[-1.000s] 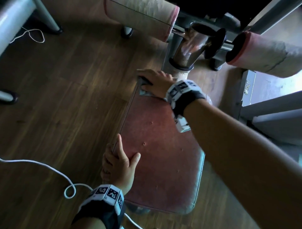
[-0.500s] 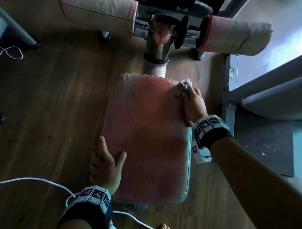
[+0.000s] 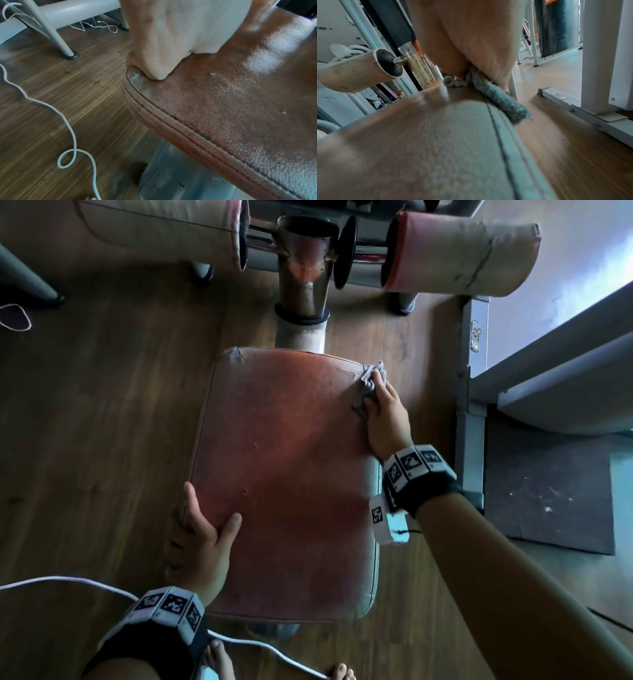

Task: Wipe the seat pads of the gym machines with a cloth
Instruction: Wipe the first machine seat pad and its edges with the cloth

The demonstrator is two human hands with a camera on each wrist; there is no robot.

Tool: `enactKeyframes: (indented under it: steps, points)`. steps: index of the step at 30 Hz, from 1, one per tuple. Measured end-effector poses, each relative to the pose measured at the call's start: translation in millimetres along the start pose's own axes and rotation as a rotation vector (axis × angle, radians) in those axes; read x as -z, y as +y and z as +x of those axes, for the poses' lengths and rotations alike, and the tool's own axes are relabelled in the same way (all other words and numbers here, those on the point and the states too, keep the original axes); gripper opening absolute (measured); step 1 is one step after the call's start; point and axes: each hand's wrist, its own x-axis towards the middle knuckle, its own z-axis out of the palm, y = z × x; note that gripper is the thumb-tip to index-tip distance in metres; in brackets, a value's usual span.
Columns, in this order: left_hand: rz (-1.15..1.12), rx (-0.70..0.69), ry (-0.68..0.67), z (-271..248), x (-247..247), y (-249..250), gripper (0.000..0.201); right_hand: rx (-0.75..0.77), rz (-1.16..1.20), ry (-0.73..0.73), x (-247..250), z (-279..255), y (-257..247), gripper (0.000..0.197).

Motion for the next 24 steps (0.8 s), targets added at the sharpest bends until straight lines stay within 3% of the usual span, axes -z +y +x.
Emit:
enactKeyframes:
  steps: [9,17,24]
  points:
    - [-0.011,-0.068,0.028,0.2,3.6,-0.9,0.096,0.008,-0.019,-0.015,3.1,-62.7,11.5,0.061]
    - [0.009,-0.147,-0.002,5.0,6.2,-5.7,0.085,-0.002,-0.074,-0.056,7.4,-19.1,2.1,0.060]
    - [0.001,-0.155,0.040,4.3,4.9,1.1,0.089,-0.018,-0.018,-0.045,7.8,-128.3,14.9,0.064]
